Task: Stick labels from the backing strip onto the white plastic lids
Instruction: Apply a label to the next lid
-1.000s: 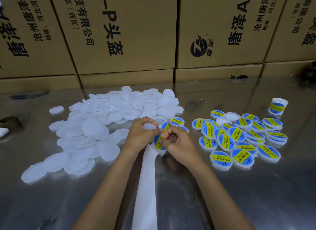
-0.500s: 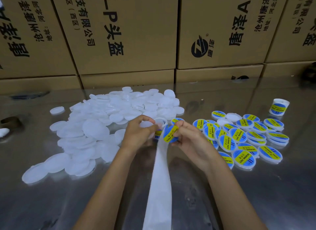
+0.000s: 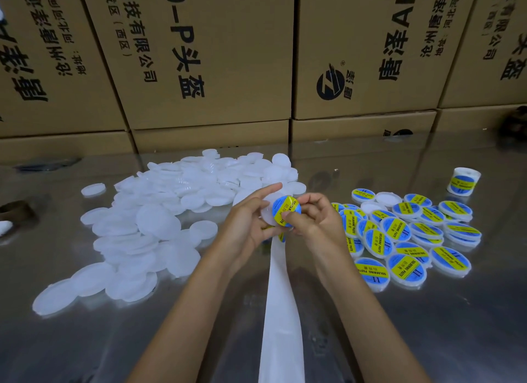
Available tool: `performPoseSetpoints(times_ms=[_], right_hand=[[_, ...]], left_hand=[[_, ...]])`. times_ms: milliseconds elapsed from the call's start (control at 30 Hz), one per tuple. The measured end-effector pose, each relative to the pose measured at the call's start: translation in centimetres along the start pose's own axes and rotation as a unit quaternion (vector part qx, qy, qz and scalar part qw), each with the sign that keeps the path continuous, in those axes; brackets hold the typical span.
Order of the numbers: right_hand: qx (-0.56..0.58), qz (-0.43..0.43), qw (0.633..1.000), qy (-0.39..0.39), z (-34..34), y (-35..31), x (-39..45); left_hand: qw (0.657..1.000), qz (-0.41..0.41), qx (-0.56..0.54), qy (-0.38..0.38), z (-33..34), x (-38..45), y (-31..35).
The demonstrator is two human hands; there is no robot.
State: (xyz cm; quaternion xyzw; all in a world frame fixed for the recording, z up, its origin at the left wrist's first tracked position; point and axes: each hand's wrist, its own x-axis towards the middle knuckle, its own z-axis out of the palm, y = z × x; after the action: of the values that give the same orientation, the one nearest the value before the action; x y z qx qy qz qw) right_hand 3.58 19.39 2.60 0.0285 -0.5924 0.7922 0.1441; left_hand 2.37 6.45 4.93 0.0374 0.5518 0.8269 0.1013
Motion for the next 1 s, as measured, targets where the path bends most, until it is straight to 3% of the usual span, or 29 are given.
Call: performPoseSetpoints(times_ms=[533,733,1000], right_hand=[[-0.069,-0.061,0.995,0.032,0.1,0.6,0.2],[-0.096,-0.083,0.991,0.032,0.0,0.9,0.2],[-0.221,-0.152,0.962,0.049,0.1,1.3,-0.2]], left_hand=[[0.998,0.011,0.055,-0.032,0.8,-0.1,-0.5],[0.984,0.049,0.172,-0.006,0.9,-0.2,-0.8],[0.975,0.089,0.204,0.031,0.9,-0.3,-0.9]])
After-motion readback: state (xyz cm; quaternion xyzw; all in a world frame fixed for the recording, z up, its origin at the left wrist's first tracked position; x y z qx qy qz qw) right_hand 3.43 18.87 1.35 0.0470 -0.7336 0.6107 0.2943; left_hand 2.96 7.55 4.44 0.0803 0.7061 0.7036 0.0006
